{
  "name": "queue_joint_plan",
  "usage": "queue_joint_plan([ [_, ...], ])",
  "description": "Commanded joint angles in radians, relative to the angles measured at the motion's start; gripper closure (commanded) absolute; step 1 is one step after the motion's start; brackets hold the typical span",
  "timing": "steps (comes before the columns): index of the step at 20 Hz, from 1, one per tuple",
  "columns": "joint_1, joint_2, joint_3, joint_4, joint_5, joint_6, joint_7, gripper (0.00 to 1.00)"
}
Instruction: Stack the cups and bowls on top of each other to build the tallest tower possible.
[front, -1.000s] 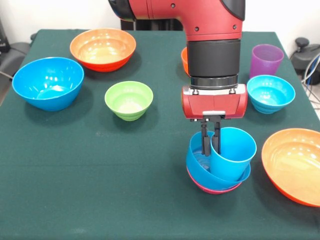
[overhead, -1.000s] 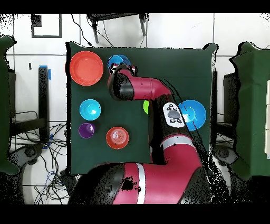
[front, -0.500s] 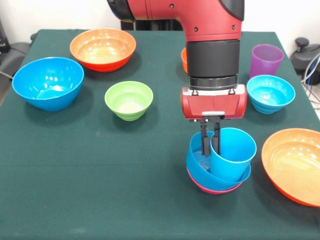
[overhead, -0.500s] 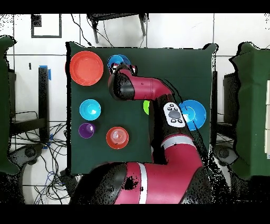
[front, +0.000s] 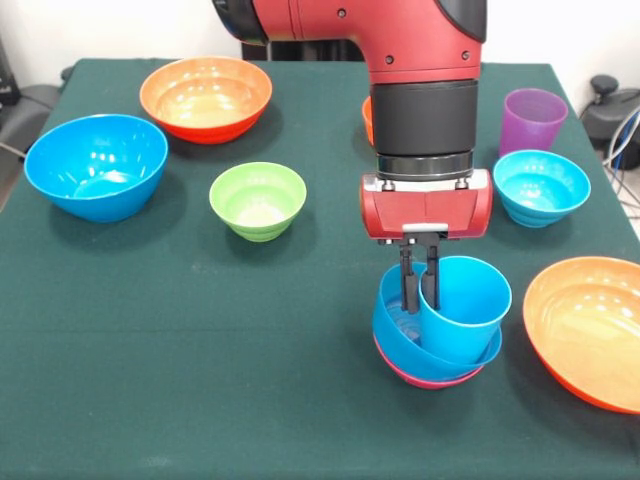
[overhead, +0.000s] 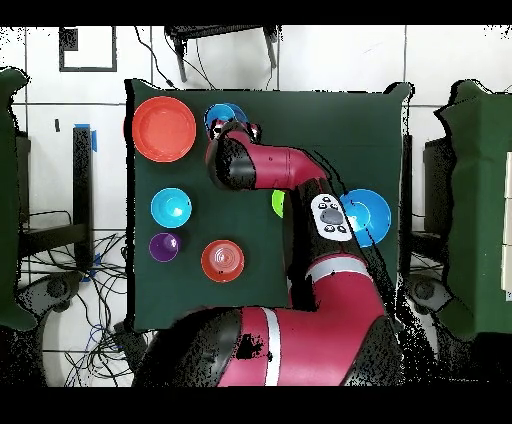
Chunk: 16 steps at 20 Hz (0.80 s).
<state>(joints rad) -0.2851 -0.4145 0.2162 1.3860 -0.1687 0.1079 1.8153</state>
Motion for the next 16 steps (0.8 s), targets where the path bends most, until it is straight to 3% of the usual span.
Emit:
queue_joint_plan([
  [1,0.063,-0.038,-0.016,0.089,-0.082,0.029,0.047,1.00],
  [4,0.091,-0.072,-0.049,0.127,-0.071,-0.002,0.088,1.00],
  [6,0.099,-0.075,-0.056,0.121,-0.058,0.045,0.077,1.00],
  [16,0.095,-0.070,-0.048,0.120,-0.048,0.036,0.067,1.00],
])
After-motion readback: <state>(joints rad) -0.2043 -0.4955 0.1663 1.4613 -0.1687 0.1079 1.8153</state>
